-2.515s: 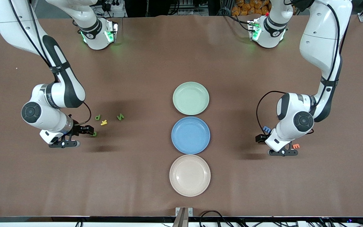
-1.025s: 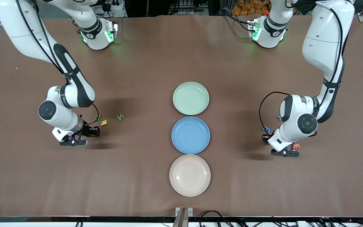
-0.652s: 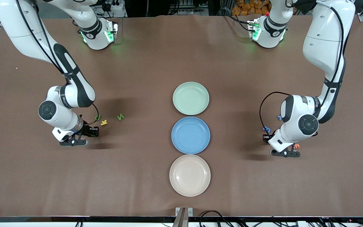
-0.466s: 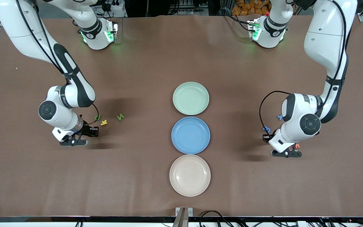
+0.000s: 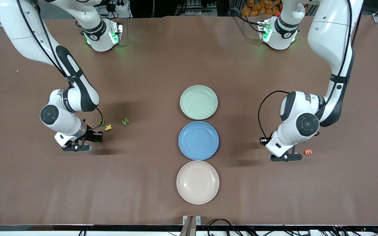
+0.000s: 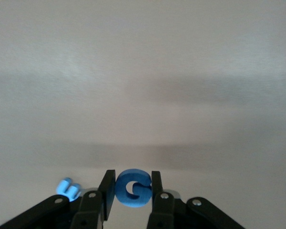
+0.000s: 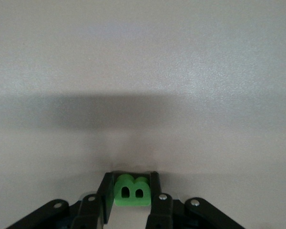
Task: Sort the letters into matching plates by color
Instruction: 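Carry blue G to the blue plate with the left gripper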
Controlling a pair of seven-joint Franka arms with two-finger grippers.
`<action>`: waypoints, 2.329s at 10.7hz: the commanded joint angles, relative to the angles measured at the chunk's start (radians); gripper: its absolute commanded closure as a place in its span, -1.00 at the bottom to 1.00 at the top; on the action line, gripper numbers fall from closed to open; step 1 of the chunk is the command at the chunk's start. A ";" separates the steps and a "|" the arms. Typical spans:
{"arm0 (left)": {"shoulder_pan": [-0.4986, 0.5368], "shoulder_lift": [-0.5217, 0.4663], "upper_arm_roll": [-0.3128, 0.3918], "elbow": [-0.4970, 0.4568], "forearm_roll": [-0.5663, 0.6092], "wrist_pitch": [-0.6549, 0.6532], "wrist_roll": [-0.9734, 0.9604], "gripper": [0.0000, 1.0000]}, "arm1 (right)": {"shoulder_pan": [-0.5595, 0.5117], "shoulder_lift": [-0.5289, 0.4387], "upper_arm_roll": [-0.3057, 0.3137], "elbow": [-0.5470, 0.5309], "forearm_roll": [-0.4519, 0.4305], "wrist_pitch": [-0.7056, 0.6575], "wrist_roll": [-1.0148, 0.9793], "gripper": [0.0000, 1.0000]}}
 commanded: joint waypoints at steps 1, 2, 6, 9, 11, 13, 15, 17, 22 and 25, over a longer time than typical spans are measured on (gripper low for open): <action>-0.024 -0.027 -0.056 0.005 0.003 -0.023 -0.157 1.00 | -0.005 -0.001 0.005 -0.004 -0.016 0.001 0.022 0.88; -0.028 -0.025 -0.077 0.022 0.004 -0.023 -0.215 1.00 | -0.006 -0.004 0.006 -0.001 -0.014 -0.002 0.025 0.97; -0.133 0.011 -0.100 0.079 0.004 -0.022 -0.445 1.00 | 0.012 -0.031 0.008 0.064 -0.007 -0.130 0.043 1.00; -0.218 0.054 -0.100 0.145 -0.048 -0.013 -0.522 1.00 | 0.021 -0.038 0.029 0.112 -0.001 -0.208 0.083 1.00; -0.261 0.083 -0.100 0.186 -0.054 0.007 -0.585 1.00 | 0.023 -0.040 0.083 0.134 -0.001 -0.218 0.188 1.00; -0.283 0.083 -0.100 0.192 -0.054 0.044 -0.639 1.00 | 0.064 -0.037 0.111 0.172 -0.004 -0.257 0.322 1.00; -0.289 0.086 -0.100 0.200 -0.054 0.057 -0.645 1.00 | 0.107 -0.037 0.114 0.180 -0.004 -0.260 0.416 1.00; -0.289 0.087 -0.100 0.200 -0.054 0.057 -0.645 1.00 | 0.150 -0.037 0.121 0.180 -0.005 -0.255 0.511 1.00; -0.275 0.082 -0.088 0.194 -0.036 0.057 -0.575 -1.00 | 0.250 -0.028 0.126 0.207 -0.008 -0.249 0.696 1.00; -0.214 0.077 -0.086 0.185 -0.024 0.012 -0.480 -1.00 | 0.254 -0.024 0.175 0.210 -0.013 -0.246 0.787 1.00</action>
